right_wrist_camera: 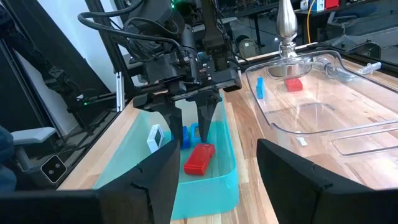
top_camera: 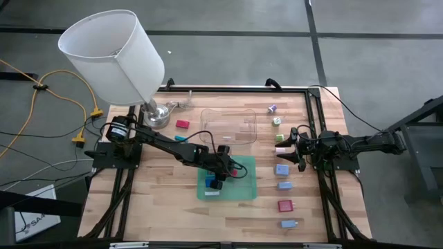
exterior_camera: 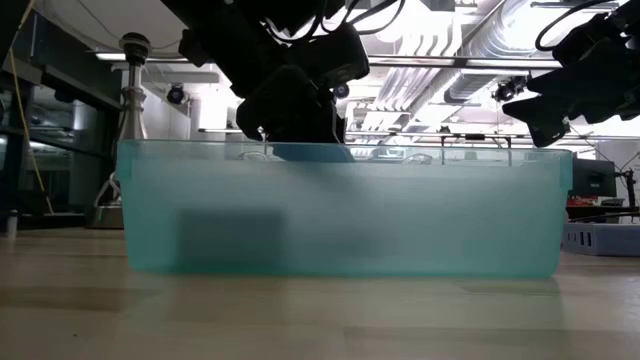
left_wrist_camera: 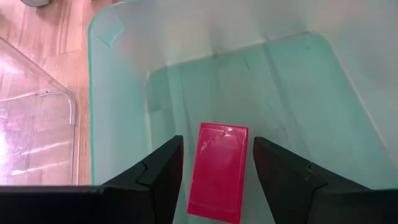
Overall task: Pick & Place Office items
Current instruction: Put the light blue digital clock into the blue bin
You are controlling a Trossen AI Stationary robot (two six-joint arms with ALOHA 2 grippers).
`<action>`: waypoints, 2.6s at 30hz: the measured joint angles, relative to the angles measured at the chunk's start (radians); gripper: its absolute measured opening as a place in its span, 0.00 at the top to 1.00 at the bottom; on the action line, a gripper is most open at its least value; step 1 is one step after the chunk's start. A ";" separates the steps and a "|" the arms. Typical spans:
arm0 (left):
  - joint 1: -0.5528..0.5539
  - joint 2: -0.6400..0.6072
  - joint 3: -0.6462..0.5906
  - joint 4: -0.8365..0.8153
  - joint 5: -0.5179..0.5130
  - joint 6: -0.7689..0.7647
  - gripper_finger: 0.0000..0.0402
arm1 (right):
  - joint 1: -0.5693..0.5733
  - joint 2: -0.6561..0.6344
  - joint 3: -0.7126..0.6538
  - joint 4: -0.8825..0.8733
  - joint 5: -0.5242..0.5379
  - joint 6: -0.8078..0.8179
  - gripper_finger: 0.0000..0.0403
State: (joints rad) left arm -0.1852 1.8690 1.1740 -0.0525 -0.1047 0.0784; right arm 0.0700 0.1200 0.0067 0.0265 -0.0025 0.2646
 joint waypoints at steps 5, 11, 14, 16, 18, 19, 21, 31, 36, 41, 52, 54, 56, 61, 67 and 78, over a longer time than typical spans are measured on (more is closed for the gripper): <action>0.000 0.000 0.000 0.000 0.000 0.001 0.53 | 0.000 0.000 0.000 0.000 0.000 0.000 0.50; 0.006 -0.027 -0.002 0.012 -0.001 0.045 0.53 | 0.000 0.000 0.000 0.000 0.000 0.000 0.50; 0.002 -0.059 -0.002 0.010 -0.006 0.064 0.53 | 0.000 0.000 0.000 0.000 0.000 0.000 0.50; -0.007 -0.085 -0.002 0.001 -0.023 0.067 0.53 | 0.000 0.000 0.000 0.000 0.000 0.000 0.50; -0.017 -0.107 -0.002 -0.017 -0.052 0.059 0.53 | 0.000 0.000 0.000 0.000 0.000 0.000 0.50; -0.022 -0.118 -0.002 -0.036 -0.067 0.051 0.53 | 0.000 0.000 0.000 0.000 0.000 0.000 0.50; -0.031 -0.136 -0.002 -0.066 -0.094 0.023 0.53 | 0.000 0.000 0.000 0.000 0.000 0.000 0.50; -0.033 -0.227 -0.002 -0.284 -0.124 -0.112 0.53 | 0.000 0.000 0.000 0.000 0.000 0.000 0.50; -0.048 -0.283 -0.002 -0.403 -0.166 -0.174 0.53 | 0.000 0.000 0.000 0.000 0.000 0.000 0.50; -0.058 -0.342 -0.001 -0.588 -0.188 -0.231 0.53 | 0.000 0.000 0.000 0.000 0.000 0.000 0.50; -0.036 -0.347 -0.001 -0.906 -0.201 -0.211 0.53 | 0.000 0.000 0.000 0.000 0.000 0.000 0.50; -0.023 -0.335 -0.001 -0.938 -0.243 -0.206 0.53 | 0.000 0.000 0.000 0.000 0.000 0.000 0.50; -0.008 -0.324 -0.003 -0.945 -0.268 -0.206 0.53 | 0.000 0.000 0.000 0.000 0.000 0.000 0.50; 0.036 -0.307 -0.026 -0.939 -0.278 -0.204 0.53 | 0.000 0.000 0.000 0.001 0.000 0.000 0.50; 0.094 -0.292 -0.065 -0.939 -0.287 -0.201 0.53 | 0.000 0.001 0.000 0.002 0.000 0.000 0.50; 0.146 -0.257 -0.067 -0.942 -0.287 0.043 0.53 | 0.000 0.001 0.000 0.003 0.000 0.000 0.50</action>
State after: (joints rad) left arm -0.0394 1.6119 1.1072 -0.9948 -0.3916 0.1213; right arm 0.0699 0.1207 0.0067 0.0293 -0.0025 0.2646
